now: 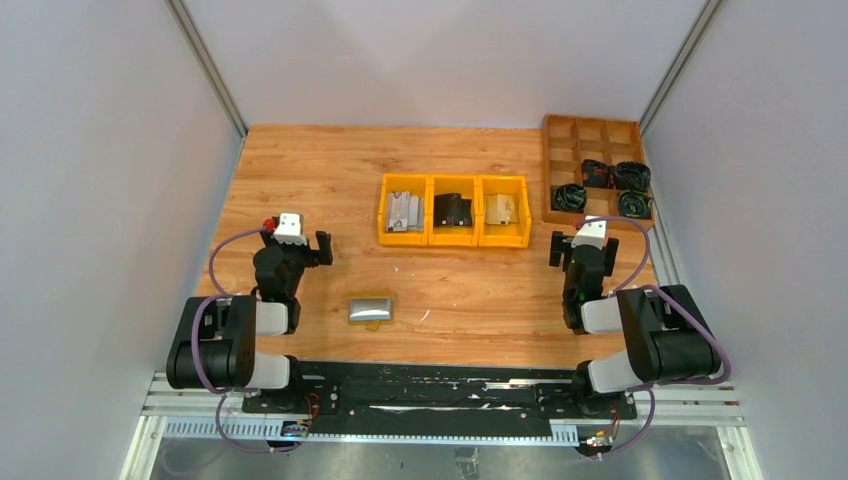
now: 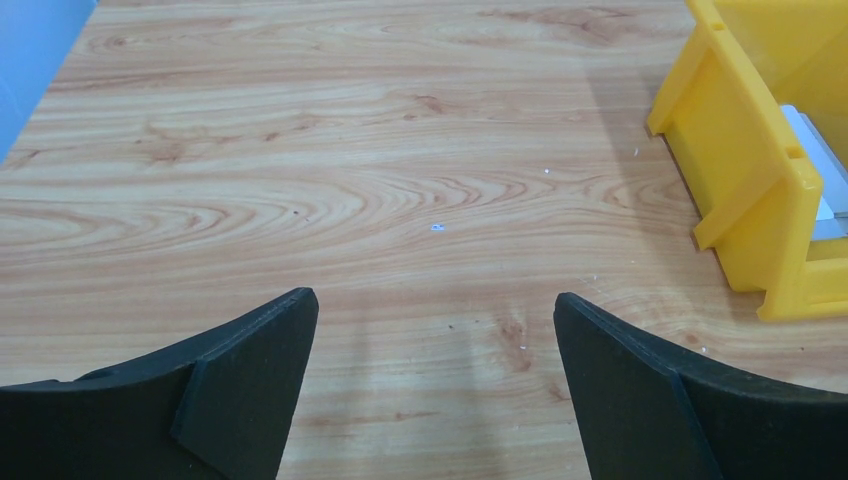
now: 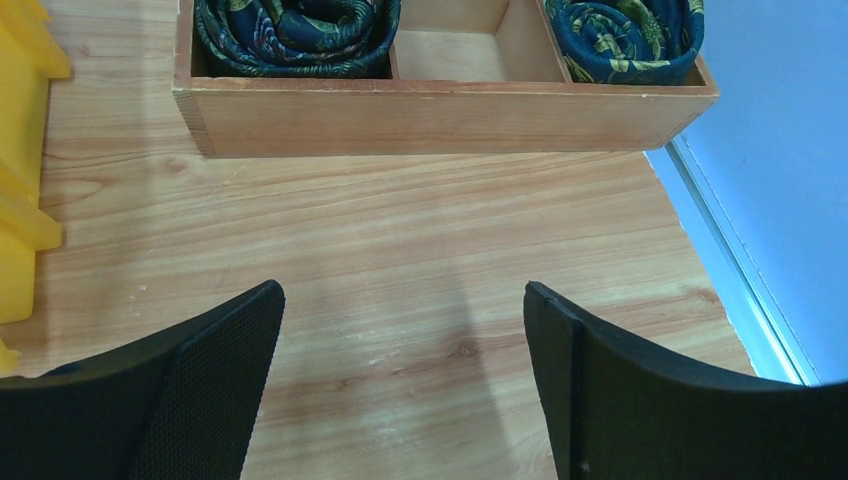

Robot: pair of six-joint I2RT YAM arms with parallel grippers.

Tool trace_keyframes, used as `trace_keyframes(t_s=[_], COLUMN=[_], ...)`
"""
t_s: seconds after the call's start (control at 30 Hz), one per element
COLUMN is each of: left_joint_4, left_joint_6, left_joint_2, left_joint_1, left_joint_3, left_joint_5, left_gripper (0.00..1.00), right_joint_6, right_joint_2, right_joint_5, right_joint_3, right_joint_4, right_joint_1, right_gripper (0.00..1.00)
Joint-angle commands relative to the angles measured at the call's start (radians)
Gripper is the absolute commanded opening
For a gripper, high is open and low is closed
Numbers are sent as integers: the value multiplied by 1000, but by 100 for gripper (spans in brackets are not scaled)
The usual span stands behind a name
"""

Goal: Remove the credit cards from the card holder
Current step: Reset both arms

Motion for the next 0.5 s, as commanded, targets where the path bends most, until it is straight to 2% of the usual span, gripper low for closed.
trace_keyframes(t_s=[0.0,0.47], left_joint_4=[46,-14], left_joint_6=[17,46], left_joint_2=[0,0], left_joint_1=[-5,-39], left_joint_3=[6,32], left_joint_5=[-19,-92], left_gripper=[100,100], right_joint_6=[-15,-15], right_joint_2=[-2,-2], right_joint_5=[-7,-6], right_joint_3=[3,3], right_joint_4=[33,33], right_joint_1=[-14,-15], right_gripper=[93,93])
